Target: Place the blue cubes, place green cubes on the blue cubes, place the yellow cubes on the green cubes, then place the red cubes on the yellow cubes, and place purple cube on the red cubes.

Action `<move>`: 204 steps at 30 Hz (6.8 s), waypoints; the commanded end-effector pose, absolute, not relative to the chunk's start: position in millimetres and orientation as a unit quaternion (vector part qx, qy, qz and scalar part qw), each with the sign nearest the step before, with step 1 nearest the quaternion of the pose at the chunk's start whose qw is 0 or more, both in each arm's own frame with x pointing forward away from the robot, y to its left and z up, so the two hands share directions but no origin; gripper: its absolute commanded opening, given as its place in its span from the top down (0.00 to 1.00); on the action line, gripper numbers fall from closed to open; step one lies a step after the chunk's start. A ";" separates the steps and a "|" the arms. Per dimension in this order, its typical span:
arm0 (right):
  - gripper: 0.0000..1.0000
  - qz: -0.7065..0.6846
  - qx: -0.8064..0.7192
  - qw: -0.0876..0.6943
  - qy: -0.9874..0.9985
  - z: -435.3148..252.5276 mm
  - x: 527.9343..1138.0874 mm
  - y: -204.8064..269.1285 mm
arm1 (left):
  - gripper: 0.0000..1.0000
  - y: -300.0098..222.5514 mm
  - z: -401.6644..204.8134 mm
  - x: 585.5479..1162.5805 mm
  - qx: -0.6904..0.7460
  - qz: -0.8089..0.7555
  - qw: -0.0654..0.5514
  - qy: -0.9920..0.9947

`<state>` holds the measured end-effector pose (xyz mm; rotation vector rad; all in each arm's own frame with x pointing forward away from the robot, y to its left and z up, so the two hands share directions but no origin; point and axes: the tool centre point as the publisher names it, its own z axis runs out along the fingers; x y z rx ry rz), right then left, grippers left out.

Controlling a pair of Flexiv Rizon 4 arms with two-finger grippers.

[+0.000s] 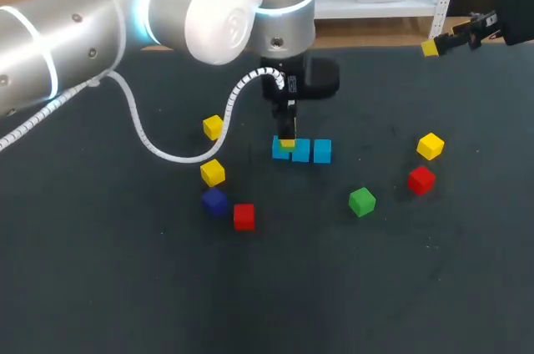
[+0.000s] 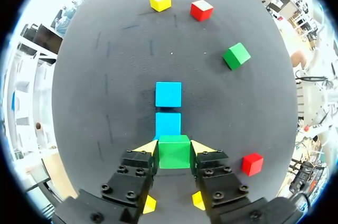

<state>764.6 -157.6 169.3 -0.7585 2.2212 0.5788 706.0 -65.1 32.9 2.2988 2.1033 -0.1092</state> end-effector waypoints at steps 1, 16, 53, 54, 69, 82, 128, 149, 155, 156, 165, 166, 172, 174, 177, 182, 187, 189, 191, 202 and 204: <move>0.00 0.225 -0.294 0.355 0.858 168.6 765.0 -157.8 | 0.94 -65.6 33.3 708.9 0.736 -0.035 0.012 0.676; 0.00 0.225 -0.294 0.355 0.858 168.6 765.0 -157.8 | 0.91 -70.4 32.6 709.1 0.741 -0.033 0.011 0.671; 0.00 0.225 -0.294 0.355 0.858 168.6 765.0 -157.8 | 0.00 -67.0 34.5 712.5 0.732 -0.030 0.014 0.681; 0.00 0.225 -0.294 0.355 0.858 168.6 765.0 -157.8 | 0.00 -66.0 35.4 713.3 0.731 -0.029 0.015 0.682; 0.00 0.225 -0.294 0.355 0.858 168.6 765.0 -157.8 | 0.00 -54.3 42.7 718.6 0.685 -0.023 0.023 0.728; 0.00 0.225 -0.294 0.355 0.858 168.6 765.0 -157.8 | 0.00 -59.0 33.5 723.1 0.680 -0.014 0.018 0.733; 0.00 0.225 -0.294 0.355 0.858 168.6 765.0 -157.8 | 0.76 -55.6 29.6 720.9 0.711 -0.006 0.011 0.703; 0.00 0.225 -0.294 0.355 0.858 168.6 765.0 -157.8 | 0.82 -55.1 27.5 717.7 0.714 -0.004 0.010 0.701; 0.00 0.225 -0.294 0.355 0.858 168.6 765.0 -157.8 | 0.81 -55.4 26.3 713.8 0.717 -0.007 0.007 0.697; 0.00 0.225 -0.294 0.355 0.858 168.6 765.0 -157.8 | 0.80 -55.5 26.5 713.3 0.718 -0.007 0.007 0.696; 0.00 0.225 -0.294 0.355 0.858 168.6 765.0 -157.8 | 0.79 -55.2 27.1 714.3 0.718 -0.003 0.006 0.696; 0.00 0.225 -0.294 0.355 0.858 168.6 765.0 -157.8 | 0.79 -55.3 27.1 714.6 0.718 -0.003 0.006 0.696; 0.00 0.225 -0.294 0.355 0.858 168.6 765.0 -157.8 | 0.67 -55.5 27.1 715.8 0.718 -0.001 0.005 0.696; 0.00 0.225 -0.294 0.355 0.858 168.6 765.0 -157.8 | 0.64 -55.6 27.1 716.2 0.718 0.000 0.004 0.696; 0.00 0.225 -0.294 0.355 0.858 168.6 765.0 -157.8 | 0.22 -55.7 27.1 716.4 0.718 0.000 0.003 0.696; 0.00 0.225 -0.294 0.355 0.858 168.6 765.0 -157.8 | 0.00 -57.0 29.2 716.1 0.712 -0.007 0.005 0.702; 0.00 0.225 -0.294 0.355 0.858 168.6 765.0 -157.8 | 0.00 -55.6 42.3 719.3 0.699 -0.022 0.020 0.714; 0.00 0.225 -0.294 0.355 0.858 168.6 765.0 -157.8 | 0.00 -53.0 53.5 721.0 0.685 -0.035 0.035 0.727; 0.00 0.225 -0.294 0.355 0.858 168.6 765.0 -157.8 | 0.00 -47.4 66.5 722.7 0.664 -0.047 0.051 0.745; 0.00 0.225 -0.294 0.355 0.858 168.6 765.0 -157.8 | 0.00 -17.2 122.3 697.9 0.605 -0.075 0.148 0.779; 0.00 0.225 -0.294 0.355 0.858 168.6 765.0 -157.8 | 0.00 -12.9 133.3 695.3 0.580 -0.087 0.171 0.792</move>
